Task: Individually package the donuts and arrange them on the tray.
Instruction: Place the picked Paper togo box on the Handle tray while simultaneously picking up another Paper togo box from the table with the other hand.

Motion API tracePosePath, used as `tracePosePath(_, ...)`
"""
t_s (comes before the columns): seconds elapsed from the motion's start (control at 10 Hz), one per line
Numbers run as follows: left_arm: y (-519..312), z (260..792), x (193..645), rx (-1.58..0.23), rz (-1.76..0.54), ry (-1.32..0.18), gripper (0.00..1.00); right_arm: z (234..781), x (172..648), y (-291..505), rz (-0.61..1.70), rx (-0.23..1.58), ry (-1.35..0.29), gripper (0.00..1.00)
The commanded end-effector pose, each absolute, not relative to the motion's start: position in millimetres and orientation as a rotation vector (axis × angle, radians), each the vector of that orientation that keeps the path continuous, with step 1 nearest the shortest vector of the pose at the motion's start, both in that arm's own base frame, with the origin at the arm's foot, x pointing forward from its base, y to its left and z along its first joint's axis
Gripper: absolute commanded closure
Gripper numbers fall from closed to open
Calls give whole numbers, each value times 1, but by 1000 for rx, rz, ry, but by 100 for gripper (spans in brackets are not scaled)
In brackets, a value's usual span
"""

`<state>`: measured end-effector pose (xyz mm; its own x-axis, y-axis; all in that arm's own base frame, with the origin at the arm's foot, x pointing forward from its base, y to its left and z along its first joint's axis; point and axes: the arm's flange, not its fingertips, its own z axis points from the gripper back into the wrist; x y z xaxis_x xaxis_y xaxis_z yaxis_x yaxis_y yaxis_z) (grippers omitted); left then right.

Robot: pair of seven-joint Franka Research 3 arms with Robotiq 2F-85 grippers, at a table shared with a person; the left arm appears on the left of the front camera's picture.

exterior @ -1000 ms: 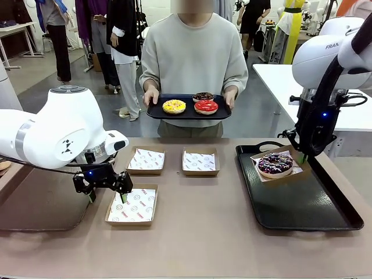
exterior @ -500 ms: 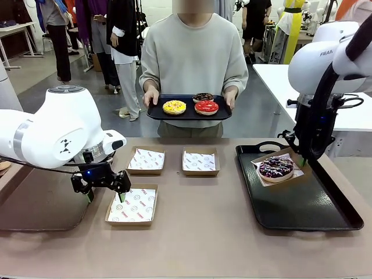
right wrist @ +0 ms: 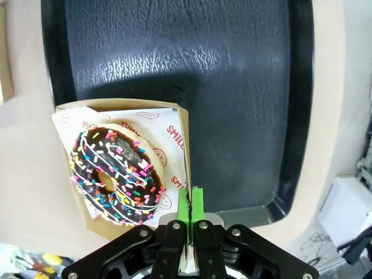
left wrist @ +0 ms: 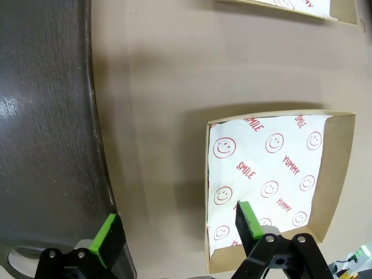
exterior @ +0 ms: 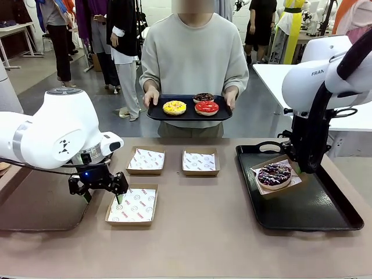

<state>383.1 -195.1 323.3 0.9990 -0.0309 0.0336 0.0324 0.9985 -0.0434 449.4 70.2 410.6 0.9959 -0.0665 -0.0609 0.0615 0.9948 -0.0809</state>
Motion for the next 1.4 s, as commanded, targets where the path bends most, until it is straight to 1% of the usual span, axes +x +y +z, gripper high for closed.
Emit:
tracePosePath(0.0, -210, 312, 384, -12, -19, -2, 0, 393, 441, 66, -95, -45, 36, 99)
tracePosePath(0.4, -218, 308, 384, -6, -25, 7, 0, 378, 432, 60, -103, -24, 51, 99)
tracePosePath(1.3, -217, 312, 384, -19, -27, -8, 0, 371, 424, 62, -121, 15, 36, 99)
